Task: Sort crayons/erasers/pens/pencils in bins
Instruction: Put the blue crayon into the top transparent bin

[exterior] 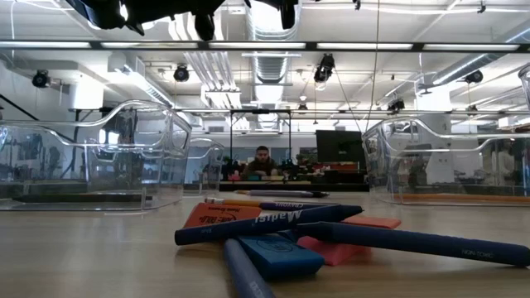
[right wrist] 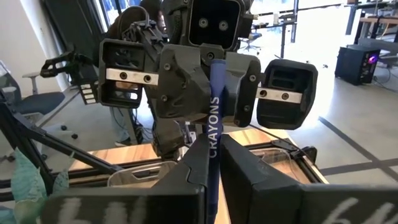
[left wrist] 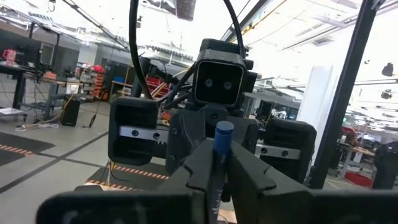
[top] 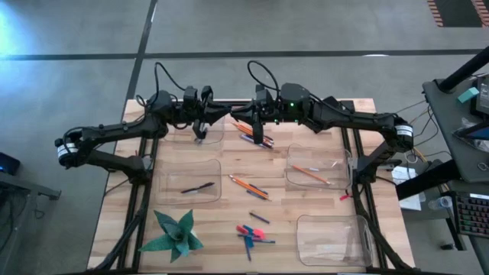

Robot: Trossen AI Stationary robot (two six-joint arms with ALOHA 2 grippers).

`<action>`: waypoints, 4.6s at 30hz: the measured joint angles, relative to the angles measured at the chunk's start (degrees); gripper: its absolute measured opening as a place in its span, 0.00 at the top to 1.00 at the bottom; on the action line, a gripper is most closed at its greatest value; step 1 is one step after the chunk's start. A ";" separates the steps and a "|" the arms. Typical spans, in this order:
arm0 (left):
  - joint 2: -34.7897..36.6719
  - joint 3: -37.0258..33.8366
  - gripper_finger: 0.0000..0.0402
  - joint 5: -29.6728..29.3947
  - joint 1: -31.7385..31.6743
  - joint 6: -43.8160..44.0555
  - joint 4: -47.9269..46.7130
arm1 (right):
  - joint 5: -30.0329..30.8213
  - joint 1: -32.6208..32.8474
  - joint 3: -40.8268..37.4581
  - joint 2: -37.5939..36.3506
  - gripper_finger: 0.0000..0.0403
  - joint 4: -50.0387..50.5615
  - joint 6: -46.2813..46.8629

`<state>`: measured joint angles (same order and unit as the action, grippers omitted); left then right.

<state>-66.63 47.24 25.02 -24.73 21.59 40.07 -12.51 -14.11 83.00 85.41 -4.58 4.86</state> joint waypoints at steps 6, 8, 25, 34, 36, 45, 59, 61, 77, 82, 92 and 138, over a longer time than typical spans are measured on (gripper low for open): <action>0.00 -0.45 0.96 0.25 0.01 0.35 -0.02 | 0.06 -0.02 0.00 -0.02 0.80 1.43 3.01; -0.01 -0.61 0.96 0.32 0.04 0.35 0.00 | 0.09 -0.04 0.00 -0.10 0.74 2.59 3.00; 0.02 -0.79 0.97 0.42 -5.30 -0.05 -15.43 | 15.16 -2.19 -0.18 -6.63 0.54 29.88 2.82; 2.81 -0.35 0.97 -8.46 -11.44 -8.44 -48.13 | 19.88 -2.26 -3.43 1.93 0.55 32.56 10.93; 3.59 -0.51 0.97 -13.06 -11.71 -10.10 -53.88 | 20.49 -2.47 -3.65 5.09 0.56 32.67 11.08; 2.54 -2.29 0.97 -34.55 -11.98 -11.22 -66.69 | 20.65 -6.09 -1.00 19.46 0.56 32.72 11.26; -6.79 -5.30 0.97 -35.87 -11.96 -9.89 -66.07 | 21.25 -9.82 0.31 25.45 0.56 32.73 14.12; -7.82 -5.07 0.97 -35.87 -11.96 -9.88 -66.01 | 21.24 -10.04 0.29 26.40 0.56 33.59 15.55; -8.83 -5.30 0.95 -35.86 -11.96 -9.92 -65.88 | 21.73 -10.41 0.26 27.98 0.56 36.01 17.77; -8.81 -5.40 0.95 -35.85 -11.96 -9.93 -66.03 | 21.87 -10.59 0.26 27.98 0.56 35.99 17.70; -8.80 -5.40 0.95 -34.37 -11.96 -11.25 -67.45 | 22.74 -10.99 0.24 28.28 0.56 36.68 17.64; -10.30 -6.84 0.94 -34.14 -12.02 -1.94 -67.23 | 23.15 -11.54 0.07 28.28 0.56 38.14 17.93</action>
<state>-76.93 40.40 -9.12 -36.75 19.65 -27.16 10.63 -25.65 83.07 113.69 33.56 22.79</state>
